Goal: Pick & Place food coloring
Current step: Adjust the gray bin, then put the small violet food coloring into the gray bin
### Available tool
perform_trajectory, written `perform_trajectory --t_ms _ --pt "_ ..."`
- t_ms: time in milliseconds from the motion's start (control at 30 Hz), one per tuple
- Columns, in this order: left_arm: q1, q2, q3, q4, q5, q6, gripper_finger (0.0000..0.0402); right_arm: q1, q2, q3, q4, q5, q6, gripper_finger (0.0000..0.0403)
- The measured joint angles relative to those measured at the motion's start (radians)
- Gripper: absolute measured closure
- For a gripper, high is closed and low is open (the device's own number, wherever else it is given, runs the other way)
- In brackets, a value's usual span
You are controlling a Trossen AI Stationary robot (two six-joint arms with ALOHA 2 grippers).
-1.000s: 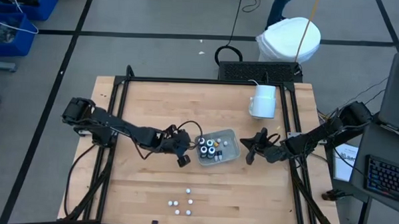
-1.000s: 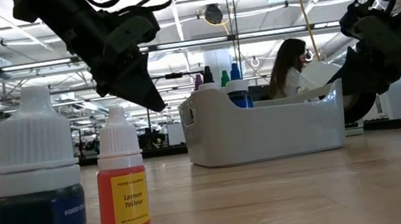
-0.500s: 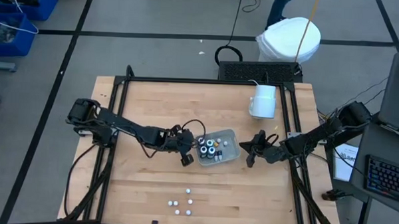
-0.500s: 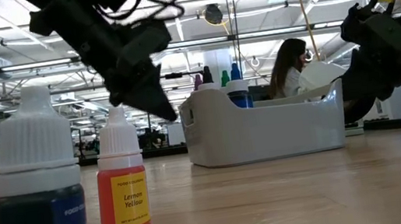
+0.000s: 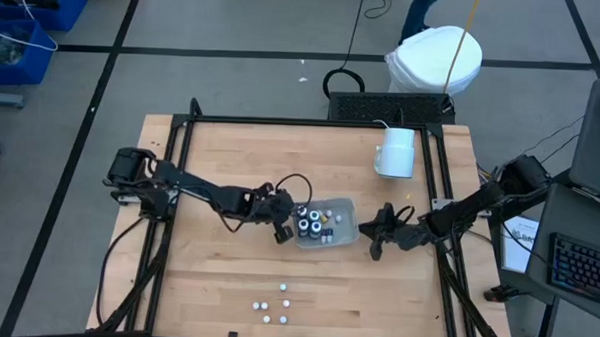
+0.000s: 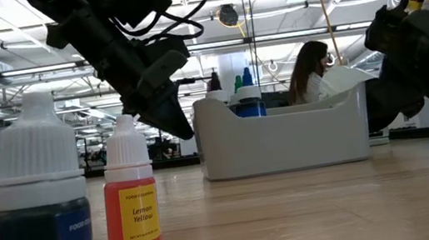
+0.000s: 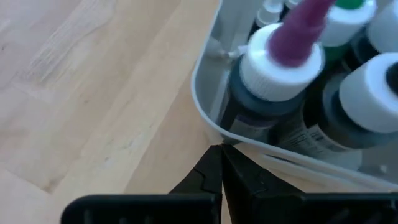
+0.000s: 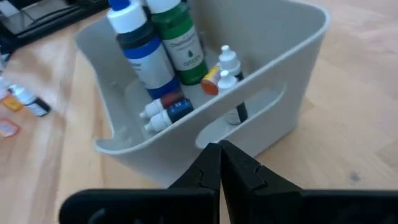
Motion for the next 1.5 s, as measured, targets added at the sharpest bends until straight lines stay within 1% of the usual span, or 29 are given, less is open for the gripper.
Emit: perform_trajectory --t_ms 100,300,467,533,667,767,833,933,1067,1133,1200,1300,1333,1433,1500 --pt "0.014 0.0 0.0 -0.001 0.007 0.0 0.0398 0.0 0.0 0.0 0.02 -0.027 -0.007 0.0403" --pt "0.016 0.0 0.0 -0.021 0.008 0.008 0.0388 0.0 0.0 0.0 0.026 -0.027 -0.021 0.0403" --pt "0.007 -0.007 0.0 -0.116 0.008 -0.005 0.0397 0.001 0.0 0.0 0.008 -0.031 -0.021 0.0403" --pt "-0.008 -0.018 0.0 -0.173 0.008 -0.016 0.0391 0.002 0.0 0.0 0.0 -0.071 -0.027 0.0403" --pt "-0.057 -0.059 -0.002 -0.31 0.01 -0.04 0.0392 0.002 0.0 0.0 -0.008 -0.199 -0.05 0.0403" --pt "-0.116 -0.107 0.001 -0.36 0.01 -0.061 0.0397 0.002 -0.002 0.0 -0.008 -0.261 -0.054 0.0403" --pt "-0.168 -0.15 -0.001 -0.404 0.017 -0.075 0.0392 0.004 -0.003 0.0 -0.001 -0.263 -0.063 0.0403" --pt "-0.266 -0.198 0.0 -0.414 0.05 -0.078 0.0384 0.022 -0.01 0.0 0.023 -0.264 -0.099 0.0403" --pt "-0.414 -0.233 0.0 -0.431 0.096 -0.082 0.0394 0.062 -0.029 0.0 0.048 -0.272 -0.143 0.0403" --pt "-0.485 -0.243 0.0 -0.433 0.086 -0.098 0.0398 0.088 -0.029 0.0 0.07 -0.299 -0.172 0.0403" --pt "-0.551 -0.243 0.0 -0.403 0.047 -0.143 0.0394 0.117 -0.028 0.0 0.122 -0.315 -0.223 0.0403" --pt "-0.631 -0.231 0.0 -0.388 -0.037 -0.27 0.037 0.154 -0.029 0.0 0.234 -0.315 -0.322 0.0403" --pt "-0.651 -0.222 0.0 -0.359 -0.064 -0.3 0.0359 0.164 -0.029 0.0 0.292 -0.315 -0.368 0.0403" --pt "-0.695 -0.183 0.0 -0.296 -0.14 -0.327 0.032 0.177 -0.032 0.021 0.443 -0.319 -0.526 0.0403" --pt "-0.707 -0.143 0.0 -0.2 -0.142 -0.322 0.0293 0.174 -0.039 0.045 0.48 -0.327 -0.605 0.0403"
